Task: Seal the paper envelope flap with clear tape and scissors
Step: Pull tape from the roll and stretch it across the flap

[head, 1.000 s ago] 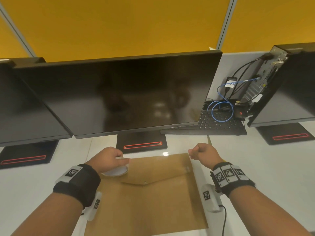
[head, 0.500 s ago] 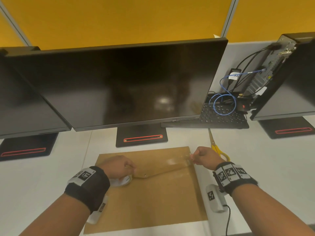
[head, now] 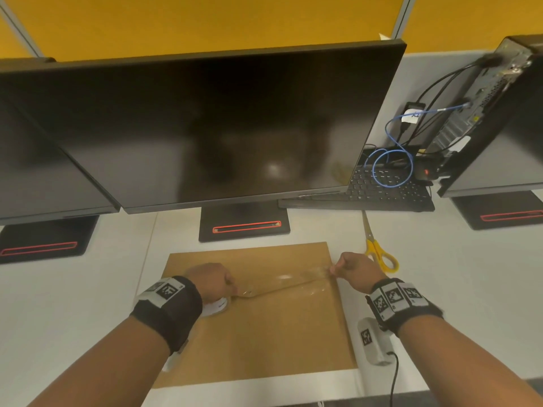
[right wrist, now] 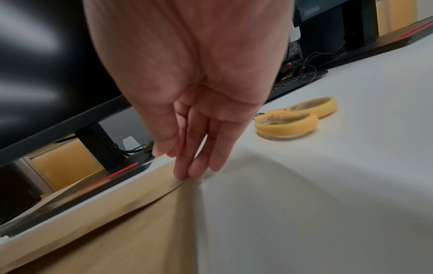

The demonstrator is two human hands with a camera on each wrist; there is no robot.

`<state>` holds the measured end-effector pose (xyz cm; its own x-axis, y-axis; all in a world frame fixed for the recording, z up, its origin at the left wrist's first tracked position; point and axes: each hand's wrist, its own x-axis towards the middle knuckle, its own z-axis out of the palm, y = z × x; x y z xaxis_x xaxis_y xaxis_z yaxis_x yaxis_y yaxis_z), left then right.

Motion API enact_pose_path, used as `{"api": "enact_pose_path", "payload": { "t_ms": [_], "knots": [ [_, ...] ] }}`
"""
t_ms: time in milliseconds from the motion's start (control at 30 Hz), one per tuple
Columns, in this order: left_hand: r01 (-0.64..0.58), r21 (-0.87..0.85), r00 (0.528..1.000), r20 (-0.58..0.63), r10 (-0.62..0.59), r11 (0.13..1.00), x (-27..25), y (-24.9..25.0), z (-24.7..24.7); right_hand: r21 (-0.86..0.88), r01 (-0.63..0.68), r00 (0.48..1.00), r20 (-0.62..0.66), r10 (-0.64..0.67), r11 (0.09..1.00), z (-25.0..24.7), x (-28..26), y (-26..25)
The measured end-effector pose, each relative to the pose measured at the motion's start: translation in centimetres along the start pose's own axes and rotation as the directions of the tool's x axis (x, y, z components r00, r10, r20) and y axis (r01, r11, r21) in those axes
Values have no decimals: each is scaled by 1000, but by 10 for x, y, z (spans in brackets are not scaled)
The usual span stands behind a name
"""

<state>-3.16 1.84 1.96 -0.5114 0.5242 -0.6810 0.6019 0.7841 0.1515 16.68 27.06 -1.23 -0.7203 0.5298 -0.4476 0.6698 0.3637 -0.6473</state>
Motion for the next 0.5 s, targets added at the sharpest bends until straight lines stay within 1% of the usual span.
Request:
{"api": "enact_pose_path", "payload": {
  "t_ms": [133,300,400,500],
  "knots": [
    [44,28,999,3,-44,999,6,5,2,37,-4,1000,-24,5,999,3,0,3],
    [86,140,996,12,-88,986,11,18,4,56,-12,999,-39,14,998,7,-1,7],
    [105,143,994,27,-110,984,11,25,3,36,-1,999,-52,3,999,8,-1,8],
    [122,165,992,3,-125,979,9,34,4,17,8,998,-59,-7,1000,10,-3,9]
  ]
}}
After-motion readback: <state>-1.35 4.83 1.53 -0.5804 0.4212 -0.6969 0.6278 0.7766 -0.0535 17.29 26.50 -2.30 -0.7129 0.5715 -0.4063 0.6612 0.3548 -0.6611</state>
